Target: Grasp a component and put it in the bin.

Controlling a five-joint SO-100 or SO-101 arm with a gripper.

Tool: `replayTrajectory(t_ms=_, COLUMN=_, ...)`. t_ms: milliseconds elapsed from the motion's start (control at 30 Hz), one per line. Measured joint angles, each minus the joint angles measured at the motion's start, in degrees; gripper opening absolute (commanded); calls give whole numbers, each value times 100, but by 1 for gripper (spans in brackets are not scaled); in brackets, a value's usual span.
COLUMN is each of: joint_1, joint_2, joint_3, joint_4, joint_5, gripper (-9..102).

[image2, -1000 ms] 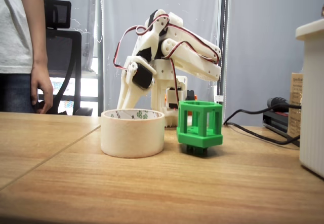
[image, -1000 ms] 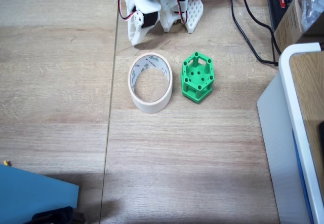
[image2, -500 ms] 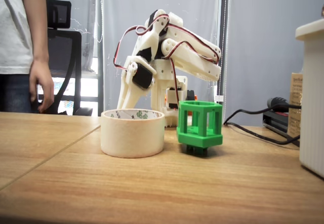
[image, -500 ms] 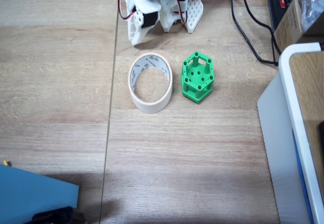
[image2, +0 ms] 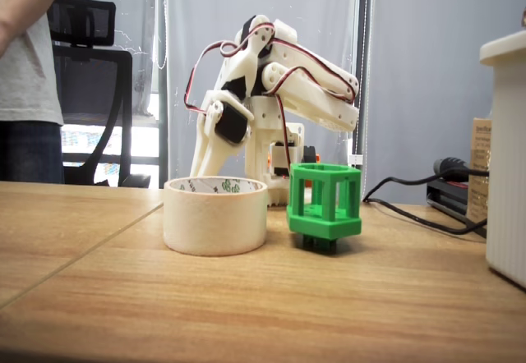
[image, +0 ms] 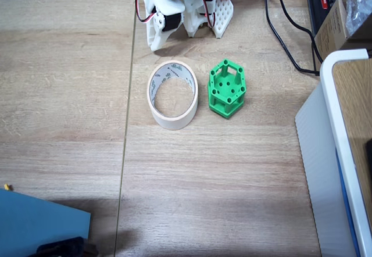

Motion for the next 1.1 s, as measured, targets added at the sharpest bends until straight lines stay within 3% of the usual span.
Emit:
replayTrajectory(t_ms=500, joint_1=-9, joint_2=0, joint_3=-1600, joint_4=132, joint_5=-44, gripper=0)
replayTrajectory(t_ms=800, joint_1=-1116, joint_2=-105, joint_3=-2285, joint_4=132, joint_5=-53, gripper=0)
replayTrajectory(t_ms=1100, joint_1=-2136, joint_2=-1626, joint_3=-2927, joint_4=132, joint_5=-53, gripper=0)
